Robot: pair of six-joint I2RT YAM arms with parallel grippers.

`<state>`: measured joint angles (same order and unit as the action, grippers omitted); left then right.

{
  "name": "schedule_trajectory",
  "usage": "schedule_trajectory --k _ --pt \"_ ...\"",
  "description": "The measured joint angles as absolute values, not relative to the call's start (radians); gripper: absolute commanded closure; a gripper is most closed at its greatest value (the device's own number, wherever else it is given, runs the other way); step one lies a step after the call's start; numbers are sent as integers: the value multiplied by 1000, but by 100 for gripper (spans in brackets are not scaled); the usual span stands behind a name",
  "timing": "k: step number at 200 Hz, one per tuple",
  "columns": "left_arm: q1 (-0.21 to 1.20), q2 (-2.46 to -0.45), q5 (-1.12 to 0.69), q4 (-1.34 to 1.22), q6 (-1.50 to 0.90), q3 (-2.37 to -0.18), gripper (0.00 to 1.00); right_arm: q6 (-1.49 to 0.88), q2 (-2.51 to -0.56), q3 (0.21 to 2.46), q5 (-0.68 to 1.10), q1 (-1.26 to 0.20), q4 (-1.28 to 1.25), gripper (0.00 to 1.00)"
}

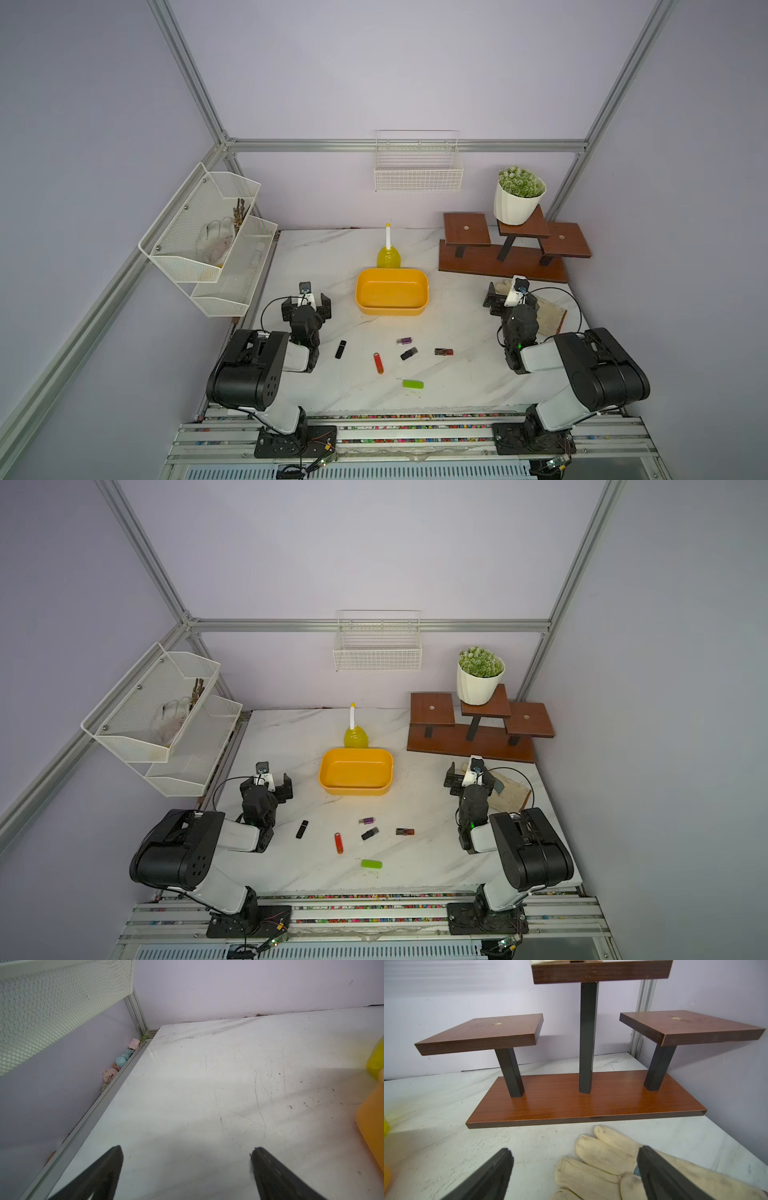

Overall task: Put the usb flash drive into the storage box
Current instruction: Pick up the USB flash from the center of the board.

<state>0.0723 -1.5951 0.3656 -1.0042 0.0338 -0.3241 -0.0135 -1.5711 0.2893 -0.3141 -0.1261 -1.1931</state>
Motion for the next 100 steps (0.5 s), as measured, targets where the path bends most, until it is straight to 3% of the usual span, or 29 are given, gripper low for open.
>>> schedule_trajectory --k 100 --pt "72 -1595 365 -1004 27 -324 0 -14 -1571 289 -314 -126 -1193 1"
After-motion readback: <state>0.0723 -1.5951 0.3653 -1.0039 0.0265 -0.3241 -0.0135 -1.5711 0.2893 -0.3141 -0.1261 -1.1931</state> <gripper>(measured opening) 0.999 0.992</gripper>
